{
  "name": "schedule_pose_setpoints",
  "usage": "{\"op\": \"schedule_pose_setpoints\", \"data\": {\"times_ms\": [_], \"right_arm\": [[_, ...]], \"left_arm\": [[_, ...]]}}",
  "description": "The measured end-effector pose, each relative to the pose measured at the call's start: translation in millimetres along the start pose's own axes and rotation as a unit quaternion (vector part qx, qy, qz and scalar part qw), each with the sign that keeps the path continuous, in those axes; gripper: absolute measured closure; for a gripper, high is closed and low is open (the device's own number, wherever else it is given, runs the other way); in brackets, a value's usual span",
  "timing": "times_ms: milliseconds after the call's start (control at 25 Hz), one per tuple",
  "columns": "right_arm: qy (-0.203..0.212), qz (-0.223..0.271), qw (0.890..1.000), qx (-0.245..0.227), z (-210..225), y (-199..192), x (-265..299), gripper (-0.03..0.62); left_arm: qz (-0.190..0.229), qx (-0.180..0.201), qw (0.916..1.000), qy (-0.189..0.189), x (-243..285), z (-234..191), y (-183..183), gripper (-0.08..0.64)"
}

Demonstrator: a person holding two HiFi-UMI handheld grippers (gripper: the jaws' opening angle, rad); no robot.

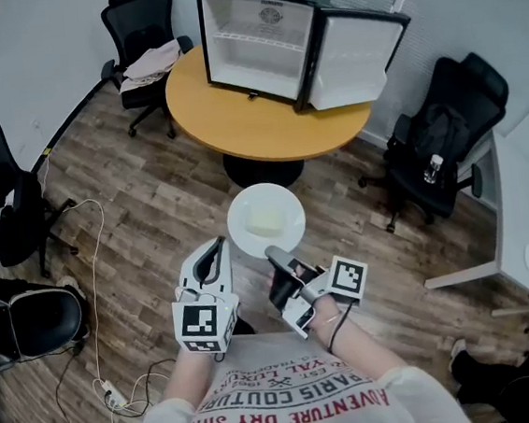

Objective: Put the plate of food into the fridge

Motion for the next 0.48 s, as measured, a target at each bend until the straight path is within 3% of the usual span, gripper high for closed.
{"op": "schedule_pose_setpoints", "data": {"times_ms": [320, 480], "right_arm": [[0.007, 0.03, 0.999, 0.005, -36, -6, 118, 0.555], [0.001, 0.036, 0.999, 0.012, -39, -5, 148, 0.555]], "left_arm": [[-0.004, 0.007, 0.9994, -0.034, 29, -123, 17, 0.537], [-0.009, 0.004, 0.9991, -0.041, 39, -154, 14, 0.536]]}}
Point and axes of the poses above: the fingertips, and each gripper's own axes: x forward along the fingers, z to its right, y out of its top, the point moved 10 cm from there along -x, backward along the fingers, and after that the axes turned 7 degrees about -y, right-handed, at the moved point
